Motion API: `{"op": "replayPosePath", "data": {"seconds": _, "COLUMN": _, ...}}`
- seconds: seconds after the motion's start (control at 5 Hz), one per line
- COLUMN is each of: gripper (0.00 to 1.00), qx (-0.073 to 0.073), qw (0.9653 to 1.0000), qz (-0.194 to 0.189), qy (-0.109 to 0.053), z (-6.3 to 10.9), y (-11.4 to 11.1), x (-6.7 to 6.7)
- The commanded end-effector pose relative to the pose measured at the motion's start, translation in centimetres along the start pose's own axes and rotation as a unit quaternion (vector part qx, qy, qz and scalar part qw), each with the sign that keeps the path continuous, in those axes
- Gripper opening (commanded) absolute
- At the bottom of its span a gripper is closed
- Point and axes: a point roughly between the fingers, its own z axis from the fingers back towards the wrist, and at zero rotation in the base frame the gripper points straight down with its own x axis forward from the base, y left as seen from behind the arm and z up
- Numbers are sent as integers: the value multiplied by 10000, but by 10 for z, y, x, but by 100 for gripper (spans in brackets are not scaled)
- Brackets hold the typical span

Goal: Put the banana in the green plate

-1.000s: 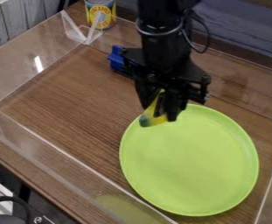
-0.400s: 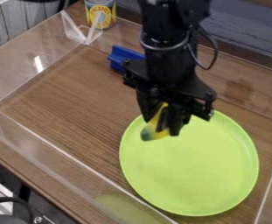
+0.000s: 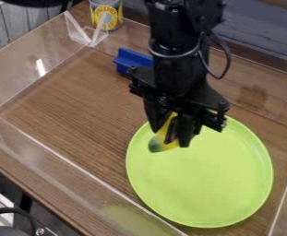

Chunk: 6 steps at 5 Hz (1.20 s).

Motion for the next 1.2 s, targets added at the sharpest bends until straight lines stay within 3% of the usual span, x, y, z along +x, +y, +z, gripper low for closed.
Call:
{"op": "replayPosePath", "data": {"seconds": 0.0, "gripper": 0, "qx": -23, "qw": 9999, "qz": -61, "qy": -129, "z": 7, "y": -3, "x": 1}}
{"op": "replayPosePath", "data": {"seconds": 1.0, "gripper": 0, "qx": -41, "qw": 9998, "qz": -194, "qy": -96, "z": 14, "y": -8, "x": -7}}
